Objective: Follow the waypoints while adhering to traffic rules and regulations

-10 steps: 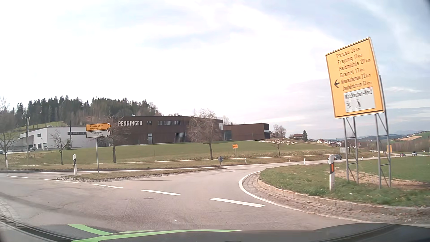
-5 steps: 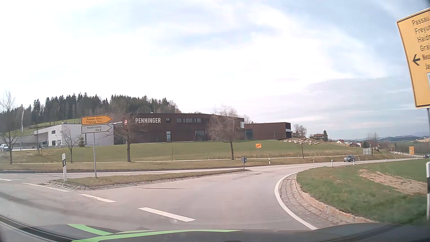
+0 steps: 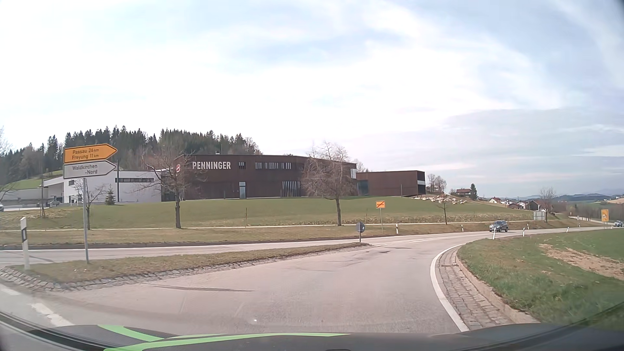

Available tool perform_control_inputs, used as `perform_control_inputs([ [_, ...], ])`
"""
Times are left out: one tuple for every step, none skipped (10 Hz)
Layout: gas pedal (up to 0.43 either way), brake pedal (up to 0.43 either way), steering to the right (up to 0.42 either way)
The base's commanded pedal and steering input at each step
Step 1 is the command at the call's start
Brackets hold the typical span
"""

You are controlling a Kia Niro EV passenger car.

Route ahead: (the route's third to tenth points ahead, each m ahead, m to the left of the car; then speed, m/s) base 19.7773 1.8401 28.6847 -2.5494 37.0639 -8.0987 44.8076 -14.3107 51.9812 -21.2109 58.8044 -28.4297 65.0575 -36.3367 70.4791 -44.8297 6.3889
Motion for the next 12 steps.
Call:
perform_control_inputs([
  [0.150,0.000,0.062],
  [0.150,0.000,0.075],
  [0.150,0.000,0.093],
  [0.150,0.000,0.099],
  [0.150,0.000,0.103],
  [0.150,0.000,0.108],
  [0.150,0.000,0.116],
  [0.150,0.000,0.121],
  [0.150,0.000,0.121],
  [0.150,0.000,0.121],
  [0.150,0.000,0.121],
  [0.150,0.000,0.121],
])
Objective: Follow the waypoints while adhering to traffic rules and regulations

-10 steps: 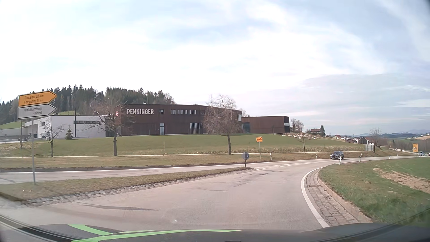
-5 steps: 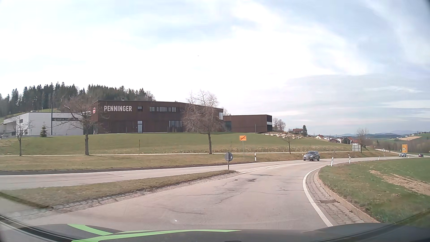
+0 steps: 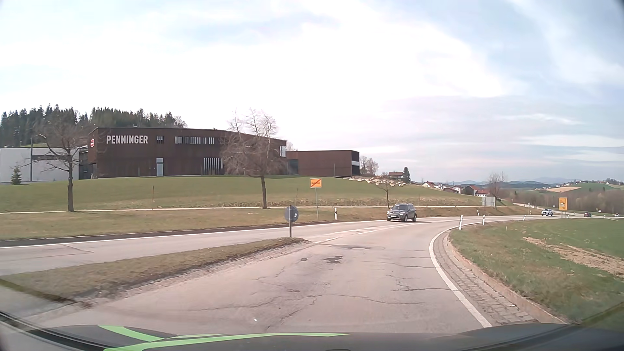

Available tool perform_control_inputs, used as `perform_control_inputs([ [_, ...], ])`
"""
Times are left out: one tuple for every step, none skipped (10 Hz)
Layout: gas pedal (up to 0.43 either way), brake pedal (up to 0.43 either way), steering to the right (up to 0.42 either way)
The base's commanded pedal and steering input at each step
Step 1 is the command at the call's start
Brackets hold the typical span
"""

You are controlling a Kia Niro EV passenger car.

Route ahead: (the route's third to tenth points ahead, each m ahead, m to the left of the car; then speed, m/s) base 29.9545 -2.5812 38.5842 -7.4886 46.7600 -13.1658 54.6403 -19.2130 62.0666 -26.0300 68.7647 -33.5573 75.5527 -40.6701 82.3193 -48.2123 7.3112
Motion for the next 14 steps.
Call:
perform_control_inputs([
  [0.150,0.000,0.120],
  [0.150,0.000,0.114],
  [0.150,0.000,0.105],
  [0.150,0.000,0.098],
  [0.150,0.000,0.094],
  [0.150,0.000,0.090],
  [0.150,0.000,0.085],
  [0.150,0.000,0.082],
  [0.150,0.000,0.075],
  [0.150,0.000,0.069],
  [0.150,0.000,0.068],
  [0.150,0.000,0.066],
  [0.150,0.000,0.065],
  [0.150,0.000,0.059],
])
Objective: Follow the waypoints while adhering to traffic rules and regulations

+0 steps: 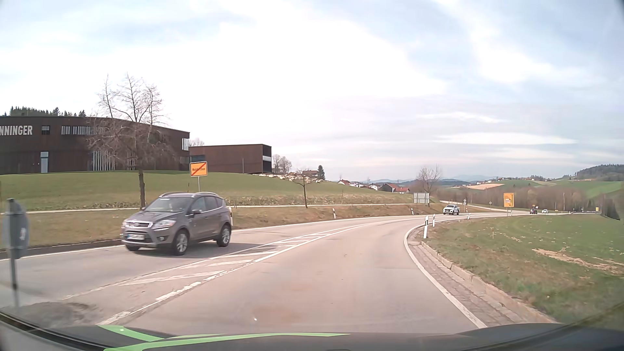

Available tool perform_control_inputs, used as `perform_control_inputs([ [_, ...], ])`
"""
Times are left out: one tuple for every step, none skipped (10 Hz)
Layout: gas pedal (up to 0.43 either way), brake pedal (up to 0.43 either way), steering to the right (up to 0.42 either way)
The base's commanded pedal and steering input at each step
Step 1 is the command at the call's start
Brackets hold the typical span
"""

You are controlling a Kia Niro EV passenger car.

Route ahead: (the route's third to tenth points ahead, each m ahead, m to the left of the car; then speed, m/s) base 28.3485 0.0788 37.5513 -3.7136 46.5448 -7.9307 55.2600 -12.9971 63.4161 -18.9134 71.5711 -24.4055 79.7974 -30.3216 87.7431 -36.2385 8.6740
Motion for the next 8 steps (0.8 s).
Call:
perform_control_inputs([
  [0.150,0.000,0.056],
  [0.150,0.000,0.056],
  [0.150,0.000,0.056],
  [0.157,0.000,0.053],
  [0.150,0.000,0.052],
  [0.150,0.000,0.053],
  [0.157,0.000,0.054],
  [0.157,0.000,0.054],
])
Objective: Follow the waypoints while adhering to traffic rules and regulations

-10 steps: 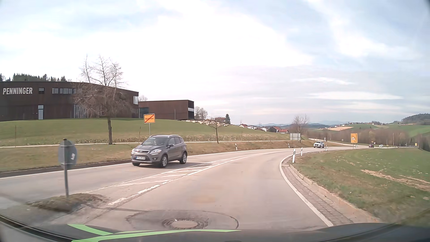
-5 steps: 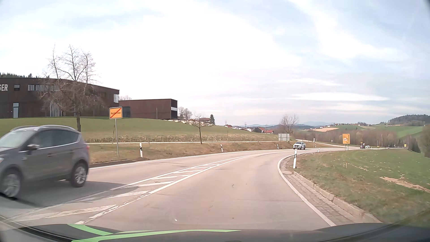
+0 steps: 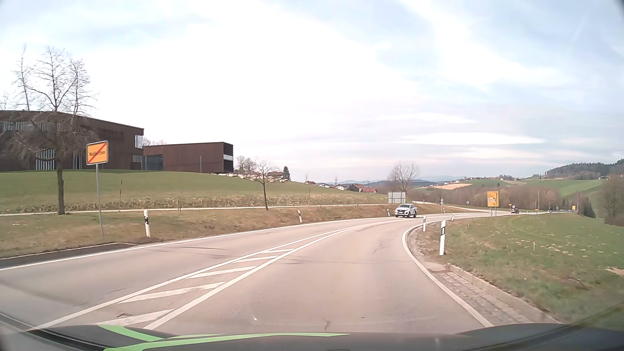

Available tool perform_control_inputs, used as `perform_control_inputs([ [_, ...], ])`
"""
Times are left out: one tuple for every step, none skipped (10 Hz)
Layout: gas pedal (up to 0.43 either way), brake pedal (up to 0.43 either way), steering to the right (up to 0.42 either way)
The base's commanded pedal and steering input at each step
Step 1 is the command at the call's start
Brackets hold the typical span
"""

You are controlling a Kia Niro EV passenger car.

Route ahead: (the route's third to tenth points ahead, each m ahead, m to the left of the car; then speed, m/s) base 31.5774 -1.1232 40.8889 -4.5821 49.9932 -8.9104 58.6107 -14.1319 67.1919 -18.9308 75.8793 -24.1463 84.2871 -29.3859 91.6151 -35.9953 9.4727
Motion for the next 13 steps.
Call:
perform_control_inputs([
  [0.157,0.000,0.054],
  [0.157,0.000,0.054],
  [0.157,0.000,0.055],
  [0.150,0.000,0.056],
  [0.150,0.000,0.057],
  [0.150,0.000,0.058],
  [0.150,0.000,0.058],
  [0.150,0.000,0.059],
  [0.150,0.000,0.061],
  [0.138,0.000,0.064],
  [0.138,0.000,0.064],
  [0.138,0.000,0.064],
  [0.138,0.000,0.063],
])
